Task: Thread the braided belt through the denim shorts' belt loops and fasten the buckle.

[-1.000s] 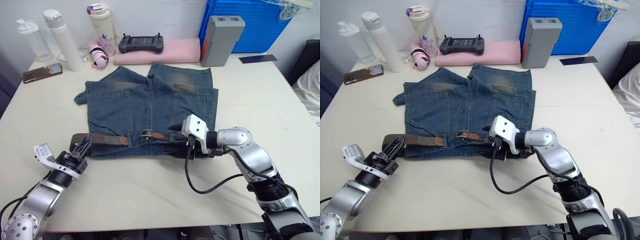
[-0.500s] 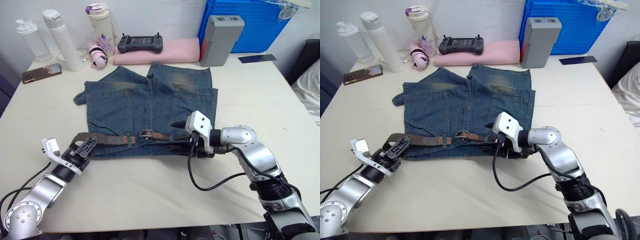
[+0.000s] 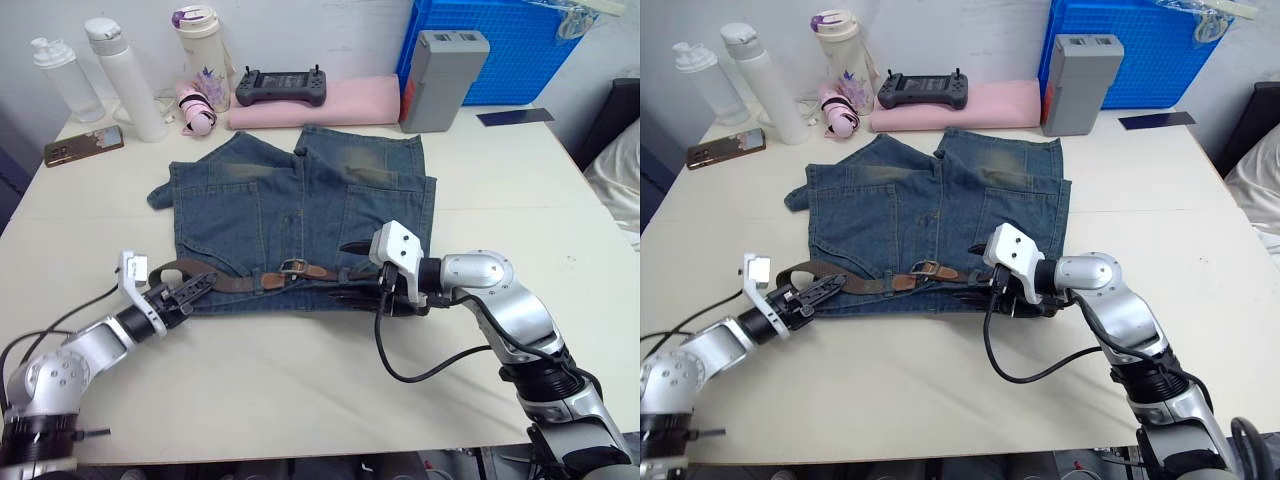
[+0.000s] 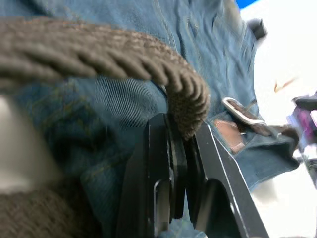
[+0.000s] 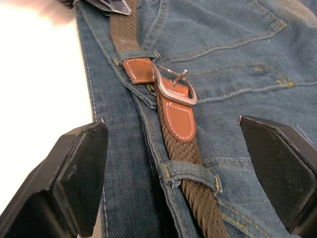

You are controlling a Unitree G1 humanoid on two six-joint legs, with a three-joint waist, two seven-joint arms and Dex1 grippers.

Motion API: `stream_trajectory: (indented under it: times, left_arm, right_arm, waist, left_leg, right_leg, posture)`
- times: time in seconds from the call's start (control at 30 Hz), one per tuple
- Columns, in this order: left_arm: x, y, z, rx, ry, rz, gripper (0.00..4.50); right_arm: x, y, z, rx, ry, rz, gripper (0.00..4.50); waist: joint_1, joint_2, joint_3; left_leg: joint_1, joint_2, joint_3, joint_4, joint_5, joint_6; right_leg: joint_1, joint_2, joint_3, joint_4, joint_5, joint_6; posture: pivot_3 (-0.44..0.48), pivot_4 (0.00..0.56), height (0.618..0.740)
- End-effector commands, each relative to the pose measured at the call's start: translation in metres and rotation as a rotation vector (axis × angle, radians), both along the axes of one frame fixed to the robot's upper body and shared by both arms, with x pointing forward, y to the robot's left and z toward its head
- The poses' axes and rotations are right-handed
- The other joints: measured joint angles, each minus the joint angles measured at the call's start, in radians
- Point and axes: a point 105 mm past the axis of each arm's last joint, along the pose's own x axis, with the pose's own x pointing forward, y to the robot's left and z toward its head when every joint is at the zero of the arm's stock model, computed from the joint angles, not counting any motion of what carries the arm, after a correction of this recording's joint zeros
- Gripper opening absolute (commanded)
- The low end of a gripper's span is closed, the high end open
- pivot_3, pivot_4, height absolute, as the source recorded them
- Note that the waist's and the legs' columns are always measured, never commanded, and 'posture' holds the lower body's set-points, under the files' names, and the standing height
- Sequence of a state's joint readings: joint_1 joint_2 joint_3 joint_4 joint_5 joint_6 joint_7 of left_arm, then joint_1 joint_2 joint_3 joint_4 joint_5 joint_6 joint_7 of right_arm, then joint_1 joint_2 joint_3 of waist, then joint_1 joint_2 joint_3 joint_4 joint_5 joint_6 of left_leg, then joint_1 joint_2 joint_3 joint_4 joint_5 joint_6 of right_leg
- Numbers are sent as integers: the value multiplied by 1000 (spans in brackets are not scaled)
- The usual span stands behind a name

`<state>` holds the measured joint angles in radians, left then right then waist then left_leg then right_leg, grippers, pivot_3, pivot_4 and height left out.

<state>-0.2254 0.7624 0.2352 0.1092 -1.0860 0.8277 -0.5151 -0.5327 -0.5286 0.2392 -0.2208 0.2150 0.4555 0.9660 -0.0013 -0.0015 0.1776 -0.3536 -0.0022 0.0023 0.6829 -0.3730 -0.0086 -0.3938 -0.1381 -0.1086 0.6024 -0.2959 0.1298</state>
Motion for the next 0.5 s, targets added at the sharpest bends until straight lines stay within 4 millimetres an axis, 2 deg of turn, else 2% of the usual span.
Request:
stream_trajectory:
  times: [0.03, 0.27, 0.5]
  left_arm:
    - [2, -8, -2, 106, -29, -123, 0]
    - [11, -32, -8, 167, -92, -267, 0]
    - [21, -50, -8, 168, -129, -318, 0]
  right_arm:
    - [-5, 7, 8, -1, -74, 44, 4448]
    - [-8, 18, 7, -49, -224, 101, 4448]
    - [-3, 36, 9, -149, -613, 142, 4448]
  waist:
    - [-1, 0, 0]
    - [7, 0, 0]
    - [14, 0, 0]
  left_leg:
    - [0, 0, 0, 0, 0, 0]
    - [0, 0, 0, 0, 0, 0]
    - [0, 0, 0, 1, 0, 0]
  right_leg:
    - [0, 0, 0, 0, 0, 0]
    - [0, 0, 0, 0, 0, 0]
    - [0, -1, 0, 1, 0, 1]
  posture:
    - [0, 150, 739]
    - [0, 150, 739]
    - [0, 150, 739]
